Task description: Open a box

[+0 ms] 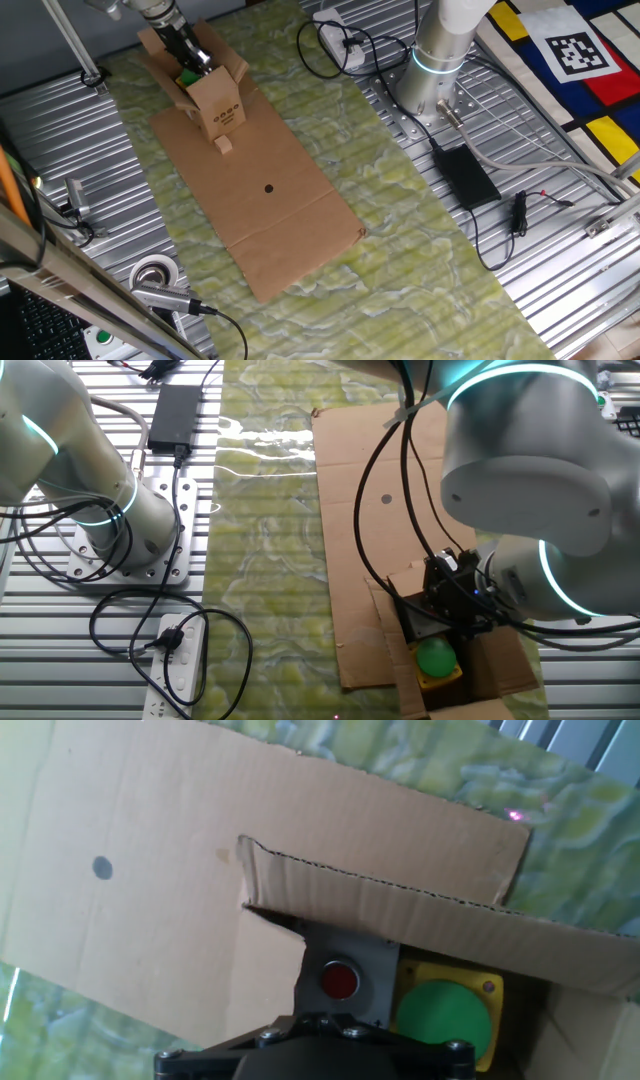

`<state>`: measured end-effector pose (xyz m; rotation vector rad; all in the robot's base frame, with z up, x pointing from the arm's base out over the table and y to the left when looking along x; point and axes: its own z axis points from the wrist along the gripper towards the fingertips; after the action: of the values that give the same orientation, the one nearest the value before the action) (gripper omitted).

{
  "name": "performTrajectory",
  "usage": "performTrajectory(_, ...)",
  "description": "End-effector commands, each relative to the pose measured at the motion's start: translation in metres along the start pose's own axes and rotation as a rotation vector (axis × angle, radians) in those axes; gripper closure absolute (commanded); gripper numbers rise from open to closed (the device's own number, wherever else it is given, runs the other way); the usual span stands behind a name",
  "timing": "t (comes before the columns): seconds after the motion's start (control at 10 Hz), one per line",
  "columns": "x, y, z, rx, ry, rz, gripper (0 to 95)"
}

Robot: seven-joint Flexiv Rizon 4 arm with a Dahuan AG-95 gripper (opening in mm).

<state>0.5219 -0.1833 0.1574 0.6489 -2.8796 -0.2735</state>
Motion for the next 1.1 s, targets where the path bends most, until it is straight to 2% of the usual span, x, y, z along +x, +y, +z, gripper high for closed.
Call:
performTrajectory(0.1,0.002,0.005,-0.006,-0.032,-0.013,0.026,95.0)
performTrajectory(0.5,0.002,0.016,-0.013,-0.059,-0.031,0.082,95.0)
performTrajectory(0.6,-0.001,0.022,-0.013,-0.056,-0.035,0.111,95.0)
performTrajectory(1.1,-0.010,0.025,-0.014,-0.056,-0.046,0.142,95.0)
